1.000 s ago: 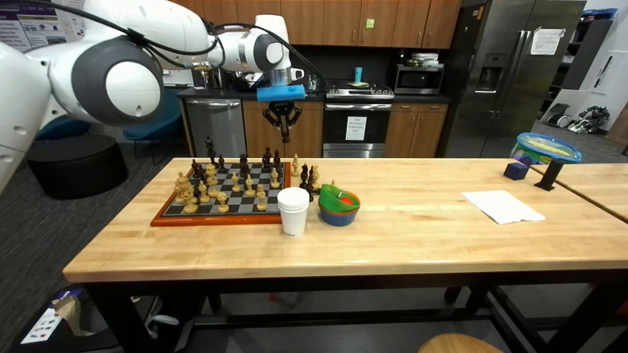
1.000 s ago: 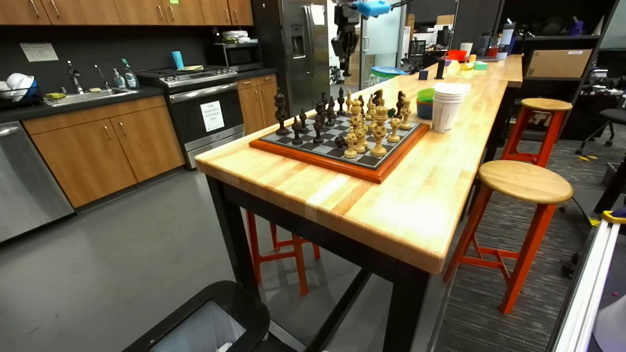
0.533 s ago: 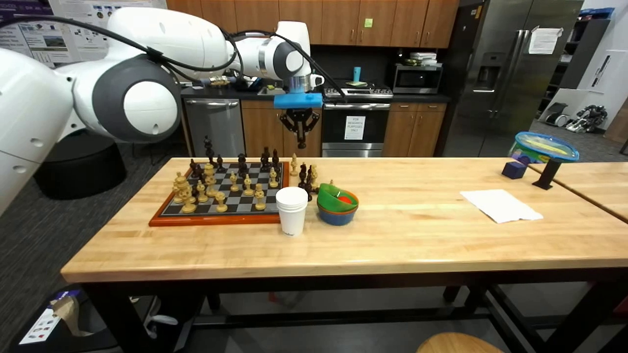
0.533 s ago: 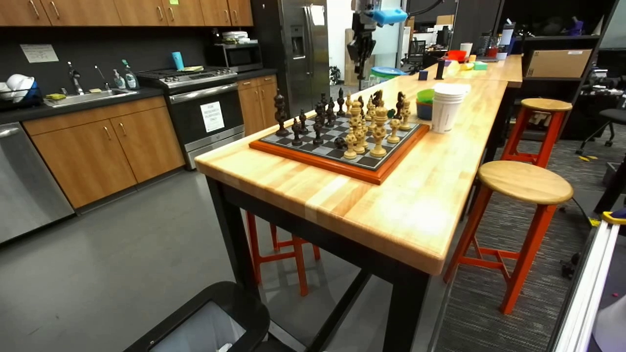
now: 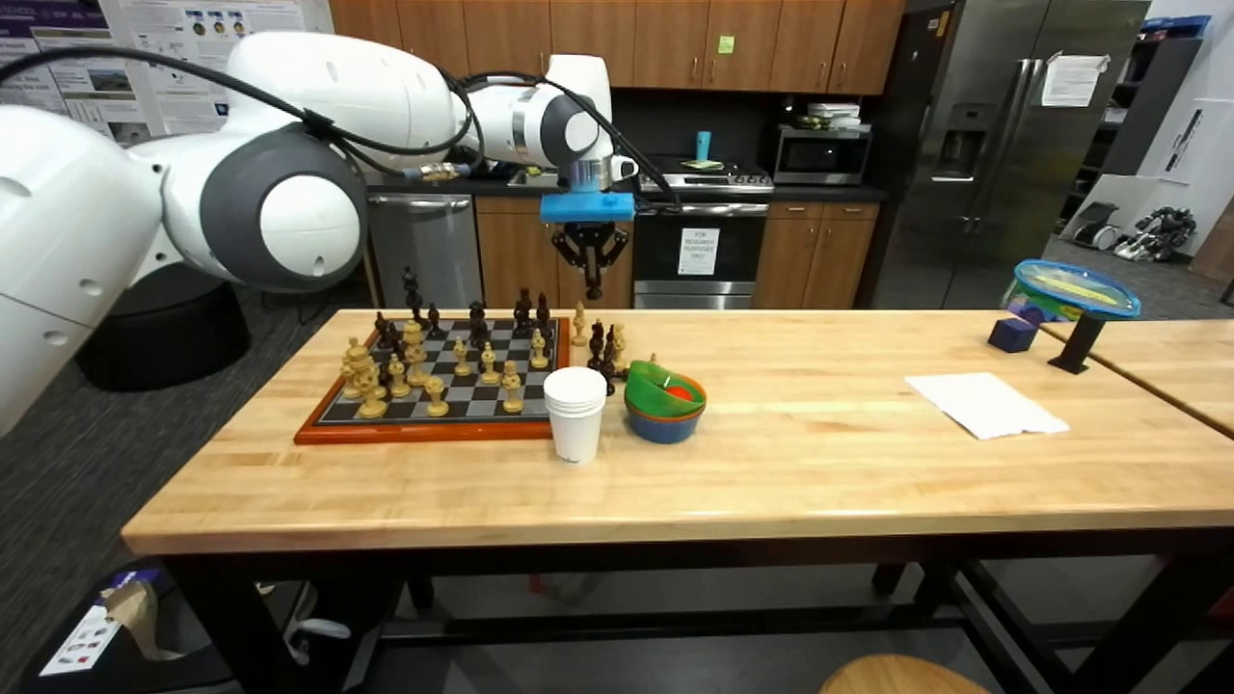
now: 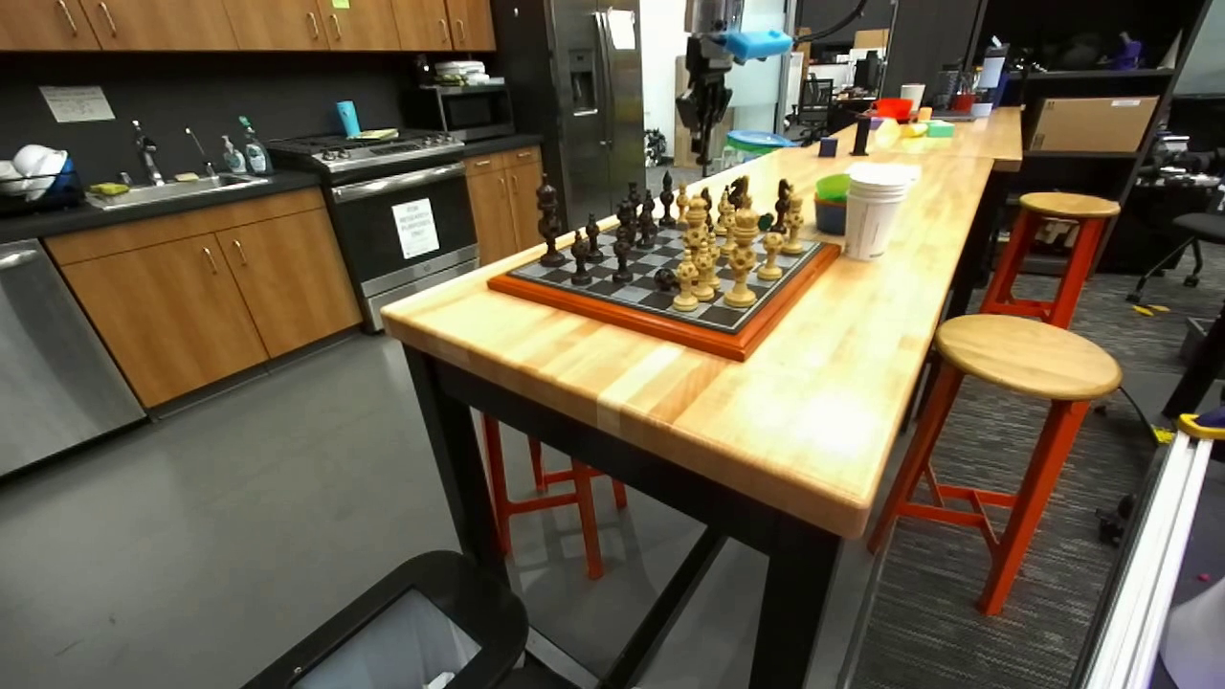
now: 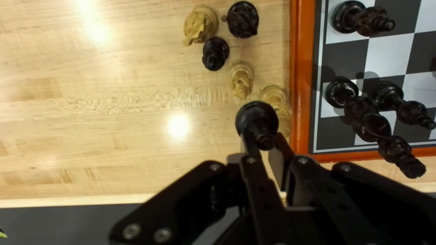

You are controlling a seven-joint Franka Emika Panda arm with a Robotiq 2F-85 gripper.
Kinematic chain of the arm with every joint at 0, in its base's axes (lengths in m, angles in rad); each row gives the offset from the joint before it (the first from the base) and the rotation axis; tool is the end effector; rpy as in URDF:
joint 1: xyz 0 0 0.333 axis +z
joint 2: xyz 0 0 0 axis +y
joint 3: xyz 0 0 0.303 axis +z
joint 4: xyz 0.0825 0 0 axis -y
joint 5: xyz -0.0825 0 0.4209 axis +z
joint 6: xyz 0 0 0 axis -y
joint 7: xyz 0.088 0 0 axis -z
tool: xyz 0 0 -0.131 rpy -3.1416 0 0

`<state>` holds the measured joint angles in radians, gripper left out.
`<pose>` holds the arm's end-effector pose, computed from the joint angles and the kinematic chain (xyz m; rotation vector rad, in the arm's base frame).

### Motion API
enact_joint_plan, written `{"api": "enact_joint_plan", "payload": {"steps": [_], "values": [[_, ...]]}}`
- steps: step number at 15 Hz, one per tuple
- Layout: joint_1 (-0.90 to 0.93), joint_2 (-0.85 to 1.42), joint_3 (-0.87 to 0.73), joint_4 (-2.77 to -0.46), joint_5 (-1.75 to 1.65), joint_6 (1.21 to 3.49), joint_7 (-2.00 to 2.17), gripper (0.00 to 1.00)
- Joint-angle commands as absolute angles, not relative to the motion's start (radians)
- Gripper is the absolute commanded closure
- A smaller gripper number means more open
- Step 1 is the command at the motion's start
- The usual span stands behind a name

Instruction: Take the chess piece off of the chess board

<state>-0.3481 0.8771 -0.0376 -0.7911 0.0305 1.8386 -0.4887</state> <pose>0.7671 -0.2943 0.3905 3.0572 0.1736 0.2390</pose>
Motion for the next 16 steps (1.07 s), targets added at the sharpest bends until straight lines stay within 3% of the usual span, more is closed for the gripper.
{"api": "enact_joint_plan", "payload": {"steps": [1, 16], "values": [[-0.353, 0.959, -0.032, -0.688, 0.040, 1.827, -0.485, 0.96], [-0.373, 1.127, -0.020, -0.504, 0.077, 1.861, -0.484, 0.96]]}}
